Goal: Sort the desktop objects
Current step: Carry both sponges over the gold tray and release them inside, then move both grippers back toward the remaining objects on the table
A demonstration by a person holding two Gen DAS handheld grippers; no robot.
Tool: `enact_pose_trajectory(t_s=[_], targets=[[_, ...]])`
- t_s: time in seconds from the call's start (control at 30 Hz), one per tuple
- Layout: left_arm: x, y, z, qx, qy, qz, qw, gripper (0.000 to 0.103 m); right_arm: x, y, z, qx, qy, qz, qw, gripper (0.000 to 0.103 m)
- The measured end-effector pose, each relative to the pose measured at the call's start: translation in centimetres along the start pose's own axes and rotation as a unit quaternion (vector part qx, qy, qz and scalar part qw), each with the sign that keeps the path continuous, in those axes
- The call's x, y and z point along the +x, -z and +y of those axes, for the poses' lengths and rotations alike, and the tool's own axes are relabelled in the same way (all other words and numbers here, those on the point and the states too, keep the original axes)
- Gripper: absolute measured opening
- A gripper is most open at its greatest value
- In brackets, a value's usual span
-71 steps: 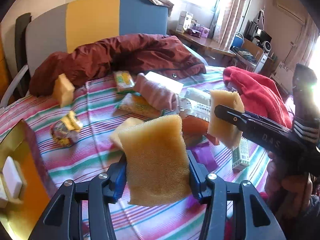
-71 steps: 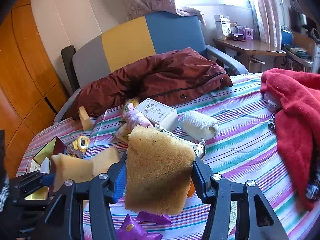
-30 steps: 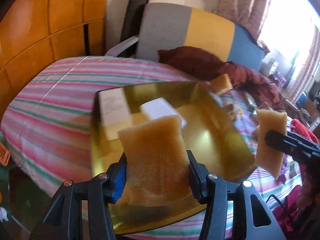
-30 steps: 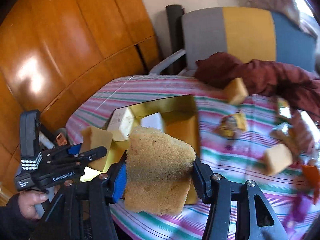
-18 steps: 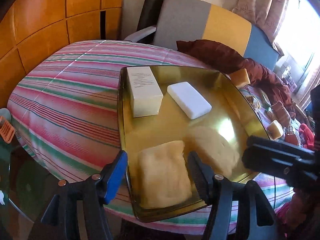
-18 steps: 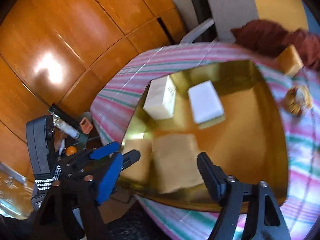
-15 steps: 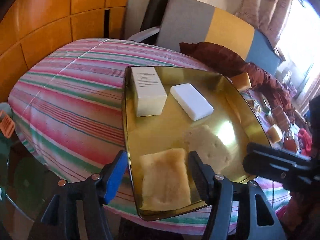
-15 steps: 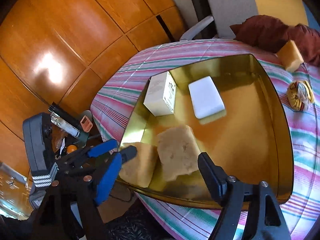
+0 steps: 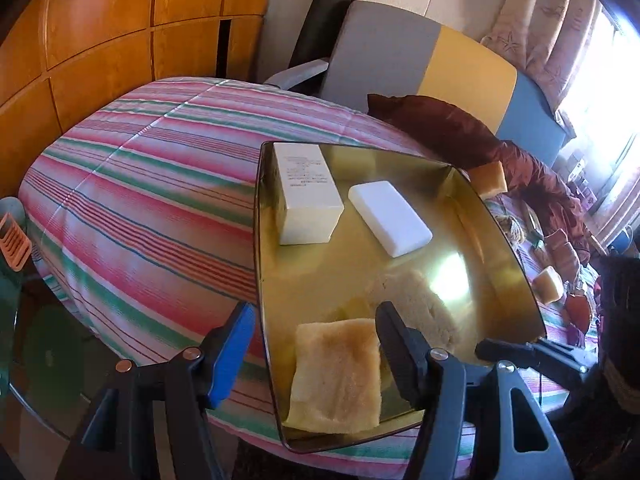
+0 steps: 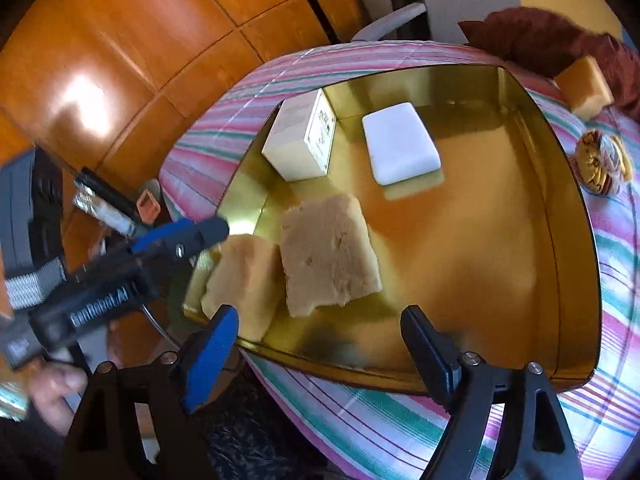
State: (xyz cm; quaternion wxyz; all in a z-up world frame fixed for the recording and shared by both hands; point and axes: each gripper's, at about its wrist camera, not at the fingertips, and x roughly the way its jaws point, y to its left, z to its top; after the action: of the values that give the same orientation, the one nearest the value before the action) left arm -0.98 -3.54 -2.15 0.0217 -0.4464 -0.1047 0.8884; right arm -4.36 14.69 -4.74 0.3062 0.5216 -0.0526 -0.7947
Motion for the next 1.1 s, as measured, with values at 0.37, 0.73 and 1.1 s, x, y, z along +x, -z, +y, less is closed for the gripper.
enact_pose_trajectory(t_s=[0.37, 0.73, 1.1], targets=[[-0.5, -1.7, -0.6, 0.004, 0.003, -0.021, 0.9998, 0.064, -1.2, 1.7, 0.6, 0.013, -0.054, -0.012, 0.998, 0.087], [-1.9, -3.6, -4.5, 0.054, 0.038, -0.043, 0.9969, 0.064, -8.4, 1.6, -2.8, 0.062, -0.007, -0.152, 0.986, 0.091], [-1.4, -3.2, -13.7, 0.150, 0.116, -0.020, 0.9816, 0.064, -16.3, 5.2, -11.8, 0.120, 0.124, -0.168, 0.970, 0.093]])
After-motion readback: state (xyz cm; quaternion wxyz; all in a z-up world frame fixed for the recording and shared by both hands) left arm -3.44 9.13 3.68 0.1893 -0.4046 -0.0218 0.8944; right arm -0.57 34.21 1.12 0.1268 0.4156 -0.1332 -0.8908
